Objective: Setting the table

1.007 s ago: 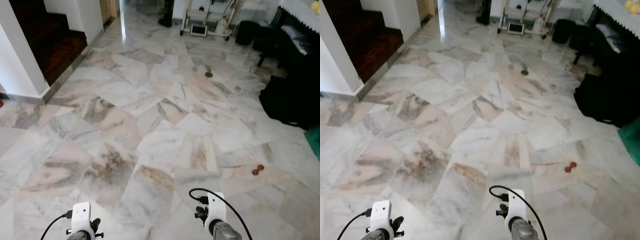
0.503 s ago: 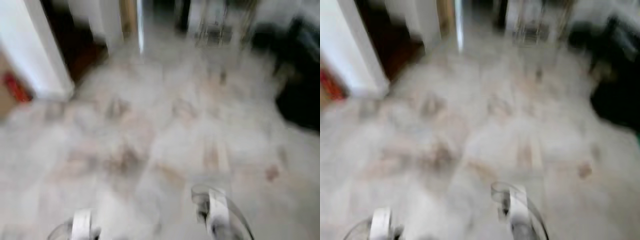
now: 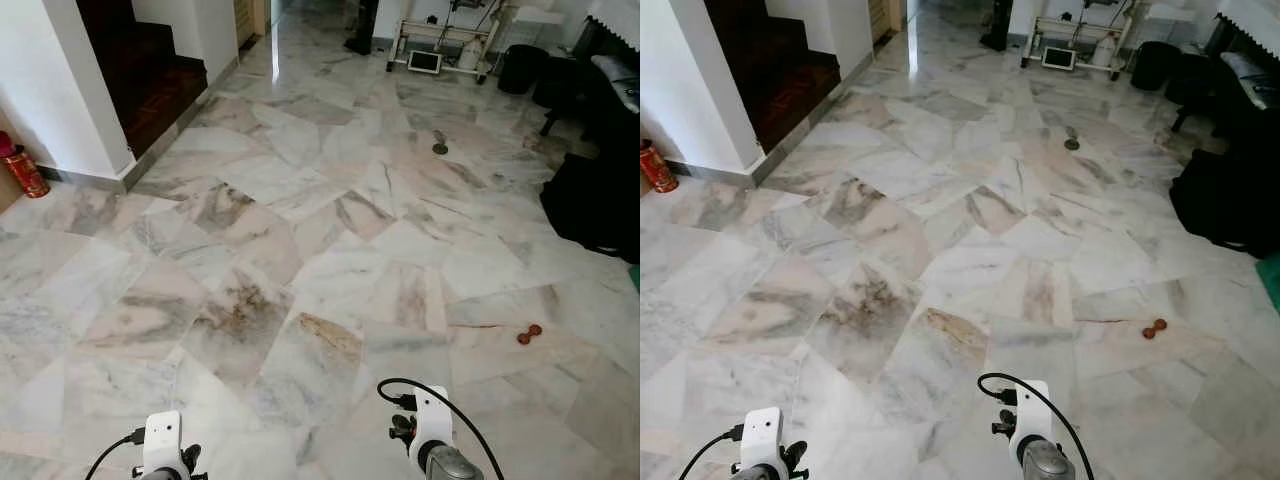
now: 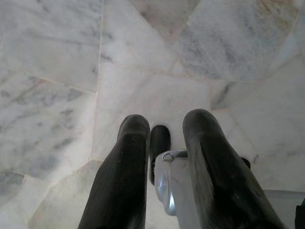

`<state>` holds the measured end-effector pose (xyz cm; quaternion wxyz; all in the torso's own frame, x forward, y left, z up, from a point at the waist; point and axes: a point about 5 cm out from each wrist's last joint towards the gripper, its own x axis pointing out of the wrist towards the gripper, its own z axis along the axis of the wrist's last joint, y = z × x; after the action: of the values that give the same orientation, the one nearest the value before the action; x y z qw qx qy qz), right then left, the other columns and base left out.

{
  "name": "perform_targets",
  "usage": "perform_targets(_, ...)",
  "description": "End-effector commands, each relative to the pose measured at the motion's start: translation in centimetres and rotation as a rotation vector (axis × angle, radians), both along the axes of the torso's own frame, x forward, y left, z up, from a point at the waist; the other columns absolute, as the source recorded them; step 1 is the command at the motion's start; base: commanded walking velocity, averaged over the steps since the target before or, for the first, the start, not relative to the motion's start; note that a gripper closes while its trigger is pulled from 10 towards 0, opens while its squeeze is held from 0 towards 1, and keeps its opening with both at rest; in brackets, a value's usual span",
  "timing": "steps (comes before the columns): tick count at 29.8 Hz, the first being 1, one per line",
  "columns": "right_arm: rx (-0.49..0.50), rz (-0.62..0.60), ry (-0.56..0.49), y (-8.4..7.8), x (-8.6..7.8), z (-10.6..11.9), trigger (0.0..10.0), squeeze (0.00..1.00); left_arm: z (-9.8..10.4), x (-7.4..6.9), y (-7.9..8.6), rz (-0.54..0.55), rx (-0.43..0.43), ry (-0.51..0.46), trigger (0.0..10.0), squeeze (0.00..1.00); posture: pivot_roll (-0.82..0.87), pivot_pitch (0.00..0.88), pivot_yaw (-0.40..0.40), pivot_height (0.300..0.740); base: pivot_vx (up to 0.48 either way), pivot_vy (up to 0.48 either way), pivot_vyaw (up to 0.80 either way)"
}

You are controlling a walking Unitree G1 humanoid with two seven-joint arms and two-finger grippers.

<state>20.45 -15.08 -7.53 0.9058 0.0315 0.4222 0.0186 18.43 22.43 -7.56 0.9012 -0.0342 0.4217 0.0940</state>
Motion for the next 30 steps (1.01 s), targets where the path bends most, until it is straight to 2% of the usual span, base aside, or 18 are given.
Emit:
perform_targets(1, -0.014, 0.002, 0.012, -0.28, -0.18, -0.11, 10.0, 0.0, -0.13, -0.1, -0.25, 0.008, -0.011, 0.011, 10.0, 0.0, 0.08, 0.0, -0.085, 0.74, 0.0, 0.0, -0.79)
perform_targets(7, -0.015, 0.006, 0.015, -0.3, -0.22, -0.13, 10.0, 0.0, -0.13, -0.11, -0.23, 0.012, -0.013, 0.006, 10.0, 0.0, 0.08, 0.0, -0.086, 0.74, 0.0, 0.304, -0.79)
perform_targets(12, -0.018, 0.01, 0.017, -0.27, -0.18, -0.12, 10.0, 0.0, -0.25, -0.41, -0.02, 0.019, -0.001, 0.025, 10.0, 0.0, 0.08, 0.0, -0.085, 0.74, 0.0, 0.0, -0.79)
perform_targets(16, -0.018, 0.01, 0.017, -0.25, -0.16, -0.11, 10.0, 0.0, -0.22, -0.42, 0.0, 0.005, -0.001, 0.018, 10.0, 0.0, 0.08, 0.0, -0.083, 0.74, 0.0, 0.387, -0.79)
perform_targets(30, -0.019, 0.015, 0.019, -0.24, -0.15, -0.11, 10.0, 0.0, -0.18, -0.23, -0.3, -0.032, 0.009, 0.014, 10.0, 0.0, 0.08, 0.0, -0.083, 0.74, 0.0, 0.0, -0.79)
